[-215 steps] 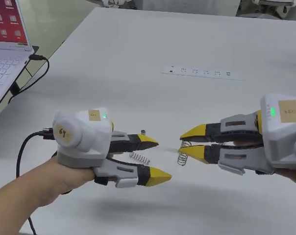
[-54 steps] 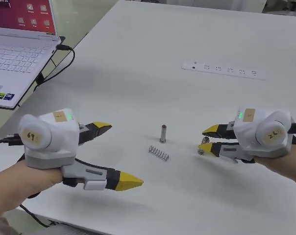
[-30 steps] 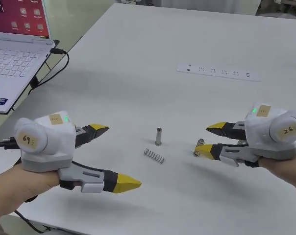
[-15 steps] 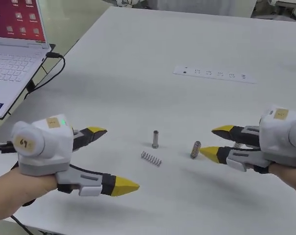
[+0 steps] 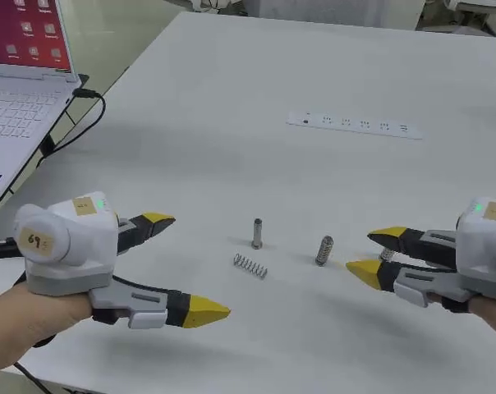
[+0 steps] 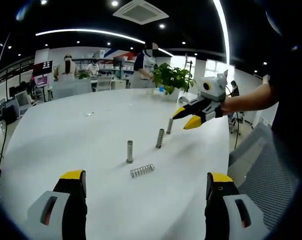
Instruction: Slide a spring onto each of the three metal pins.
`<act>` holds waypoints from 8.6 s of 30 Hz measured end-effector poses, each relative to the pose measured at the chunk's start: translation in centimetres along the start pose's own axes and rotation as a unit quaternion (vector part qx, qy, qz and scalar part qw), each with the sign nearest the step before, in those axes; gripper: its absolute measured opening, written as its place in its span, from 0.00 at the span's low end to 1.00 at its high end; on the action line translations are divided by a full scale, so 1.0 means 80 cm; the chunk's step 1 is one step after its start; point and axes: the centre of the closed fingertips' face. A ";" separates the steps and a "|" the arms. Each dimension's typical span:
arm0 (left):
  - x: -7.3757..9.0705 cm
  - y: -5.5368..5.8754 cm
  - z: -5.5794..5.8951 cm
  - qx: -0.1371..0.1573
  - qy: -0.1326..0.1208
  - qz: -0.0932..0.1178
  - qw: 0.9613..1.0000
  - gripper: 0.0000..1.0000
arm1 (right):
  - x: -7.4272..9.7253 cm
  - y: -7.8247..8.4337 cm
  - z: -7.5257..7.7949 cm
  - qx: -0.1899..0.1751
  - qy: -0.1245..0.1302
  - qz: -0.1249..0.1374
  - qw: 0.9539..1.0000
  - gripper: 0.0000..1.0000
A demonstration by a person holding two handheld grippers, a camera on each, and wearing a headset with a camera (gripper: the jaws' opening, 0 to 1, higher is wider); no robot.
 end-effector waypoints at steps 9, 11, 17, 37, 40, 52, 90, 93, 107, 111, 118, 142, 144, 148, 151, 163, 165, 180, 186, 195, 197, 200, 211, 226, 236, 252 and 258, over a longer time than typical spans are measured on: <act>0.002 0.001 -0.003 0.001 -0.002 0.000 1.000 0.97 | 0.001 0.013 -0.006 -0.017 -0.003 -0.004 1.000 0.32; 0.002 0.002 -0.003 0.002 -0.002 -0.001 1.000 0.97 | -0.001 0.017 -0.011 -0.016 -0.007 -0.007 1.000 0.32; 0.003 0.003 -0.003 0.002 -0.003 0.000 1.000 0.97 | -0.007 0.022 -0.023 -0.020 -0.017 -0.012 1.000 0.32; 0.015 0.012 -0.002 0.005 -0.004 -0.004 1.000 0.97 | -0.057 0.000 -0.079 -0.003 -0.069 -0.007 0.998 0.31; 0.017 0.012 -0.002 0.005 -0.004 -0.004 1.000 0.97 | -0.069 -0.007 -0.089 0.004 -0.080 -0.007 0.997 0.31; 0.022 0.011 0.000 0.004 -0.004 -0.005 1.000 0.96 | -0.117 -0.016 -0.122 0.060 -0.106 -0.029 0.992 0.25; 0.030 0.015 -0.007 0.006 -0.015 -0.008 1.000 0.95 | -0.172 0.029 -0.100 0.045 -0.057 -0.094 0.993 0.13; 0.029 0.017 -0.005 0.008 -0.014 -0.011 1.000 0.95 | -0.175 0.027 -0.099 0.052 -0.058 -0.085 0.993 0.09; 0.018 0.011 0.003 0.010 -0.004 -0.008 1.000 0.93 | -0.139 0.008 -0.108 0.046 -0.080 -0.057 0.994 0.08; 0.008 0.002 0.009 0.010 0.003 0.002 1.000 0.93 | -0.114 0.001 -0.107 0.052 -0.083 -0.052 0.994 0.08; -0.006 -0.008 0.020 0.000 0.021 0.007 1.000 0.92 | -0.075 -0.007 -0.097 0.055 -0.083 -0.046 0.994 0.08; -0.062 -0.049 0.085 -0.015 0.131 0.032 0.991 0.63 | -0.011 -0.009 -0.090 0.111 -0.132 -0.045 0.984 0.08; -0.066 -0.051 0.091 -0.016 0.140 0.032 0.989 0.58 | -0.008 -0.009 -0.092 0.117 -0.139 -0.043 0.983 0.08; -0.073 -0.056 0.099 -0.020 0.154 0.034 0.987 0.51 | -0.002 -0.007 -0.095 0.129 -0.155 -0.045 0.978 0.08; -0.079 -0.062 0.102 -0.024 0.163 0.035 0.986 0.44 | -0.002 -0.004 -0.093 0.144 -0.159 -0.050 0.976 0.08; -0.091 -0.068 0.118 -0.034 0.183 0.041 0.982 0.17 | -0.001 -0.006 -0.096 0.156 -0.173 -0.048 0.971 0.08; -0.091 -0.069 0.120 -0.033 0.186 0.042 0.981 0.15 | 0.000 -0.006 -0.097 0.155 -0.176 -0.048 0.971 0.08; -0.090 -0.072 0.124 -0.039 0.193 0.050 0.979 0.06 | 0.004 -0.009 -0.102 0.164 -0.186 -0.049 0.968 0.08; -0.090 -0.073 0.127 -0.043 0.193 0.053 0.979 0.05 | 0.006 -0.010 -0.103 0.165 -0.188 -0.049 0.967 0.08; -0.087 -0.076 0.133 -0.050 0.198 0.057 0.977 0.04 | 0.014 -0.012 -0.109 0.155 -0.194 -0.046 0.968 0.08; -0.086 -0.076 0.133 -0.051 0.199 0.057 0.977 0.03 | 0.014 -0.012 -0.109 0.150 -0.195 -0.046 0.968 0.08; -0.085 -0.076 0.133 -0.050 0.199 0.057 0.977 0.03 | 0.014 -0.012 -0.109 0.146 -0.194 -0.044 0.969 0.08; -0.084 -0.080 0.131 -0.041 0.200 0.059 0.977 0.03 | 0.019 -0.007 -0.099 0.123 -0.178 -0.047 0.975 0.10; -0.085 -0.075 0.133 -0.040 0.203 0.053 0.977 0.03 | 0.019 -0.009 -0.093 0.106 -0.175 -0.034 0.978 0.08; -0.085 -0.064 0.132 -0.058 0.197 0.035 0.978 0.02 | 0.027 -0.032 -0.102 0.108 -0.179 -0.016 0.978 0.08; -0.093 -0.061 0.141 -0.068 0.207 0.025 0.976 0.02 | 0.018 -0.063 -0.138 0.138 -0.195 0.017 0.971 0.08; -0.094 -0.063 0.145 -0.072 0.212 0.023 0.974 0.02 | 0.016 -0.067 -0.148 0.141 -0.197 0.028 0.970 0.08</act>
Point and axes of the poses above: the centre of the closed fingertips' face, and the gripper's own axes: x roughly backward along the fingers, z roughly to its right, y roughly out of its underside, and after that the axes turned 6 degrees about -x, right-handed
